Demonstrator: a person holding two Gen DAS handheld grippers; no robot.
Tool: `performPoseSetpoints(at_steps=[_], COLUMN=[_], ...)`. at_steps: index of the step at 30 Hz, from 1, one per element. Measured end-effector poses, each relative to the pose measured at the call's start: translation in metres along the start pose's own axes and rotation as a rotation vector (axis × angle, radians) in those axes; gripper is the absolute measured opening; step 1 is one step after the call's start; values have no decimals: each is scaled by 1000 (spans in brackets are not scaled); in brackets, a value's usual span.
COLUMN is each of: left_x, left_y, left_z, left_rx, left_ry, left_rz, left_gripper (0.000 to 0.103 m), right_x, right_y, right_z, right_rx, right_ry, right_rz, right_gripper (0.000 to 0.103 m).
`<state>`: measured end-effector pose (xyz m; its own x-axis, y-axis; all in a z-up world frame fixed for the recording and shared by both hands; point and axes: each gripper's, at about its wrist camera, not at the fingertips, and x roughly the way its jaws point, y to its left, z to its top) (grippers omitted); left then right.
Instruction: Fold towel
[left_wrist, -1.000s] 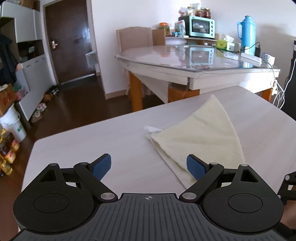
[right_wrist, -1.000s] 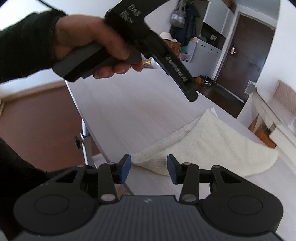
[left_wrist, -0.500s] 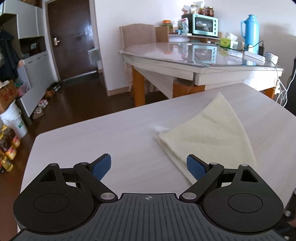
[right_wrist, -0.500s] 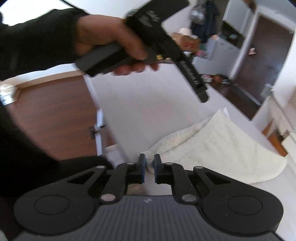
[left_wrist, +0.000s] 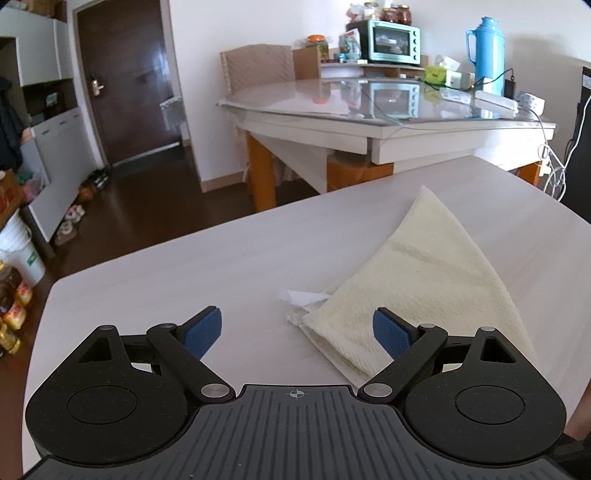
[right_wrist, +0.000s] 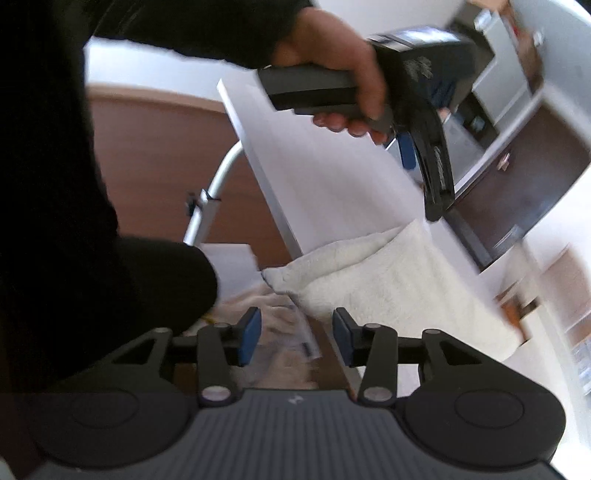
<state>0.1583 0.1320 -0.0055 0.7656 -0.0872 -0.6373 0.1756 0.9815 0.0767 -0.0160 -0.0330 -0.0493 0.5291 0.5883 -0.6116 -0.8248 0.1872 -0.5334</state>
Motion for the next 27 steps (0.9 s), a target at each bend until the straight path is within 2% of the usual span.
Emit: performPoseSetpoints(at_steps=[4, 6, 9, 11, 13, 15, 20, 27], left_x=[-3, -5, -5, -4, -2, 0, 10, 30], left_y=[1, 3, 8, 12, 14, 17, 25, 26], left_z=[0, -1, -4, -6, -6, -6, 2, 7], left_rx=[-5, -7, -16, -21, -19, -10, 37, 226], left_ry=[-10, -12, -12, -9, -5, 1, 21, 81], left_rz=[-7, -9, -5, 0, 1, 1, -19, -161], left_gripper=[93, 93, 93, 93, 93, 93, 93, 93], right_x=[9, 13, 13, 12, 9, 6, -13, -42], right_y=[13, 15, 14, 13, 10, 8, -12, -43], right_z=[0, 2, 7, 10, 11, 13, 19, 18], right_rx=[-52, -58, -42, -47, -48, -40, 57, 135], right_ry=[-29, -34, -55, -58, -63, -62, -89, -124], right_rz=[-127, -144, -135, -129, -128, -117, -33, 113], right_gripper=[45, 41, 29, 28, 19, 8, 8, 8])
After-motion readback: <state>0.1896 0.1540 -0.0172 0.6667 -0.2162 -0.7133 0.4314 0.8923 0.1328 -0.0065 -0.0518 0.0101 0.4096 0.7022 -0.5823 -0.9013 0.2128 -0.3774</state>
